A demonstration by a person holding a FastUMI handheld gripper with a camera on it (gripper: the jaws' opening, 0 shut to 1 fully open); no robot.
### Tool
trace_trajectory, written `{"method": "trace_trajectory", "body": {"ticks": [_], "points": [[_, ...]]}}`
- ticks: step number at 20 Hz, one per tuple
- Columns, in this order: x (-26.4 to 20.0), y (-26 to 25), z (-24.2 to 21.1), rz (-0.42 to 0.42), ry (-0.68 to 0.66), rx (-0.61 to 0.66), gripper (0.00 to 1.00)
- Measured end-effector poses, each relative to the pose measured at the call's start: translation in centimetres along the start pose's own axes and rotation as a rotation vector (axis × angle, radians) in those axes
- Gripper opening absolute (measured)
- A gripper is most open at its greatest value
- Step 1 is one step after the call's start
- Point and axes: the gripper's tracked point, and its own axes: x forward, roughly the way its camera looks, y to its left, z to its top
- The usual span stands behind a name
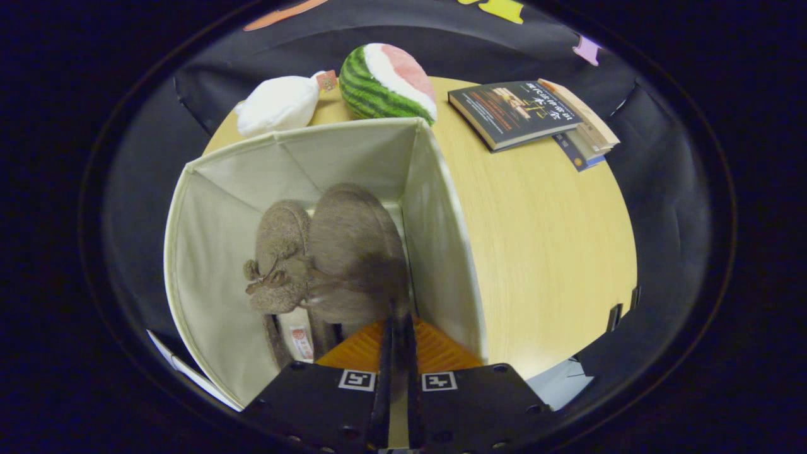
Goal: Open the storage box then place both shoes into the box .Put the left shoe in first, then the right shoe, with the right side of both shoes facing outward in a uniform manner.
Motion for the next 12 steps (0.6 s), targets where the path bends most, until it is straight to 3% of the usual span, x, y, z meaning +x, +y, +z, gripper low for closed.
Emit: {"method": "trace_trajectory", "body": {"ticks": [2,3,10,12], "points": [[-1.0,0.3,-0.2,0.032,-0.004,0.007,0.17],[-1.4,0.6,-0.4,0.052,-0.001,0.01,0.28],[-7.6,-0.1,-1.2,0.131,-0.082,-0.044,0.77],[-9.3,-0.7,-1.5,0.164,-0.107,-0.059,0.82]]}}
